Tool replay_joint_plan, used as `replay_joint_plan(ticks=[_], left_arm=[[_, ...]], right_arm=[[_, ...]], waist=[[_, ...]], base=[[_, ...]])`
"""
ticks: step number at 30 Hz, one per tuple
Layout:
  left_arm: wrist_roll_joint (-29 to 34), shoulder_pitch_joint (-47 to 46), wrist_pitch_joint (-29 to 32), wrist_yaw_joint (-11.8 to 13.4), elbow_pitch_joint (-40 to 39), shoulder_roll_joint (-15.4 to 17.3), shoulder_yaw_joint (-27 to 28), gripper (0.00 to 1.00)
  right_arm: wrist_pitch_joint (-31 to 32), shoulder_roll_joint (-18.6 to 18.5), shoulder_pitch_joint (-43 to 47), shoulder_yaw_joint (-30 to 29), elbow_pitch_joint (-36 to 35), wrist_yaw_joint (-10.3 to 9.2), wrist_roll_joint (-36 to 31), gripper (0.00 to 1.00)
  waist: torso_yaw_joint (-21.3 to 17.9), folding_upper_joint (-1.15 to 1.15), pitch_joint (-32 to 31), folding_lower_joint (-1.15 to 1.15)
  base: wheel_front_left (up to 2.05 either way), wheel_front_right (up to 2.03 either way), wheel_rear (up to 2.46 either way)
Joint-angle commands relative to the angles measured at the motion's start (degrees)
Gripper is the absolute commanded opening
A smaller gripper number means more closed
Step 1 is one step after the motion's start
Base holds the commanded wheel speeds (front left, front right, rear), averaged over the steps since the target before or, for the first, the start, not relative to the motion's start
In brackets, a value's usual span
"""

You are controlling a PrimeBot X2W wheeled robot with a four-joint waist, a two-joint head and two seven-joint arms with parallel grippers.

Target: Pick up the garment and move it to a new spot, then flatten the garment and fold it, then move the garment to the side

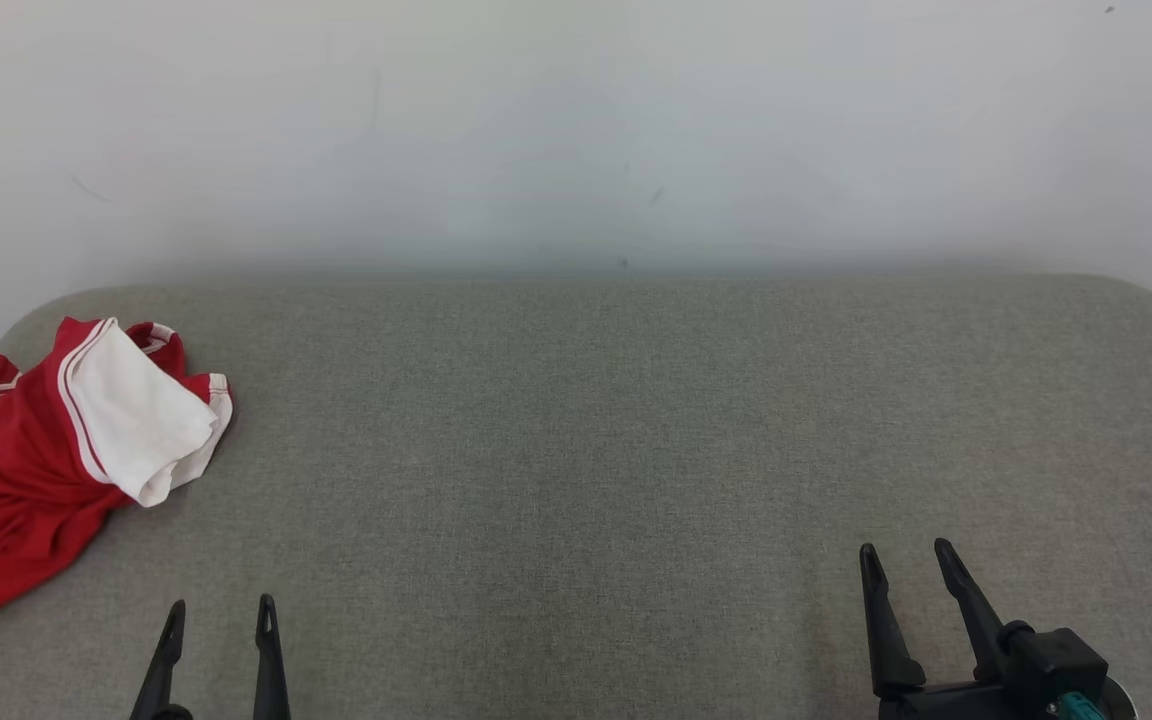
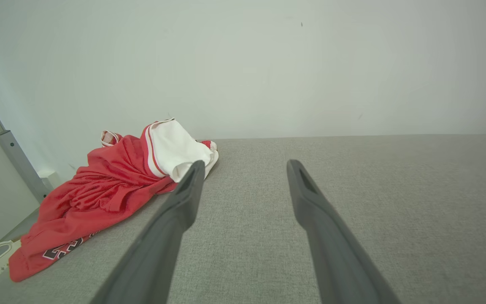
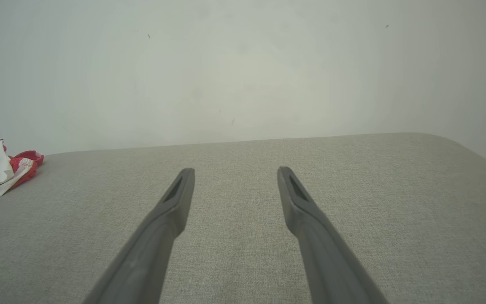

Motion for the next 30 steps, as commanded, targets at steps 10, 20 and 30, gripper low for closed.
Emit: replay_joint_plan(ticks=[10, 20, 30], left_arm=[[-0.5, 1.0, -0.2, -1.9, 2.0, 0.3, 1.3, 1.0], [-0.8, 0.3, -0.2, -3.0, 2.8, 0.0, 2.2, 1.0], [-0.4, 0.4, -0.2, -3.4, 3.0, -0.4, 2.5, 1.0]], right_arm=[[-0.3, -0.2, 1.1, -1.2, 0.5, -0.12, 1.2, 1.0], [-0.3, -0.2, 0.9, -1.5, 1.1, -0.12, 1.4, 1.0], [-0.3, -0.2, 0.9, -1.4, 1.5, -0.12, 1.5, 1.0]], waist=[[0.1, 0.0, -0.9, 0.0], [0.3, 0.0, -1.0, 0.0], [0.1, 0.0, -0.9, 0.0]], base=[[0.0, 0.0, 0.0], [0.0, 0.0, 0.0], [0.0, 0.0, 0.0]])
